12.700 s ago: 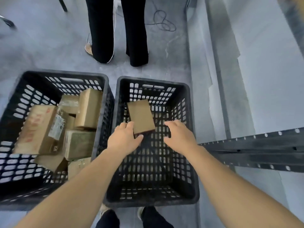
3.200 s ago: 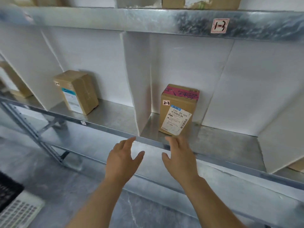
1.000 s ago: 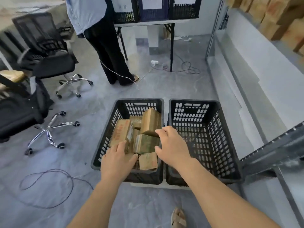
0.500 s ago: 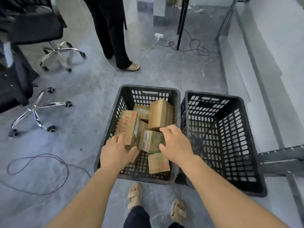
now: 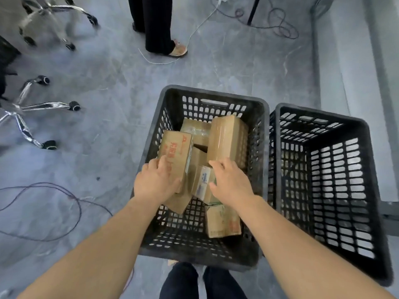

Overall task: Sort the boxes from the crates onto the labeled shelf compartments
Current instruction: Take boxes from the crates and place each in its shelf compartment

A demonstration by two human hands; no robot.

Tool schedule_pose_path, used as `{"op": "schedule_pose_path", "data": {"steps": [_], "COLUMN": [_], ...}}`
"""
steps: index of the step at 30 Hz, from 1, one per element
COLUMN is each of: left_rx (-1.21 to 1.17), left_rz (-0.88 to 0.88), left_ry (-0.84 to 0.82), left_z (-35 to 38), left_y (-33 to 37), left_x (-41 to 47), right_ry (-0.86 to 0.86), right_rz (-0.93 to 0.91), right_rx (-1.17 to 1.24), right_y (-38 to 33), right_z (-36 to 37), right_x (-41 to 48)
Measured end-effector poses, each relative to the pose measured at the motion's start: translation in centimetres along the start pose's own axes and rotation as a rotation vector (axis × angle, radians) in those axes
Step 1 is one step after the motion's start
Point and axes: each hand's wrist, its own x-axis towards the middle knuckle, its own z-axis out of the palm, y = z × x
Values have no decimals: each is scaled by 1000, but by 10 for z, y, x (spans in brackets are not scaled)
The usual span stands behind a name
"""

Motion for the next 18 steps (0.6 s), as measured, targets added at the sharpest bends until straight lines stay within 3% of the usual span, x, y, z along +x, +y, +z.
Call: {"op": "schedule_pose_path", "data": {"steps": [11,18], "left_rx": [93,46], "left_rz": [-128,-222], "left_ry": [-161,-62], "left_z": [56,75], "left_y": [5,14], "left_x": [42,48], "right_ry": [-98,-86], "right_rz": [14,6], "right_rx": [-42,-36], "right_y": [37,44], "right_z": [29,26], "right_x": [44,55]}}
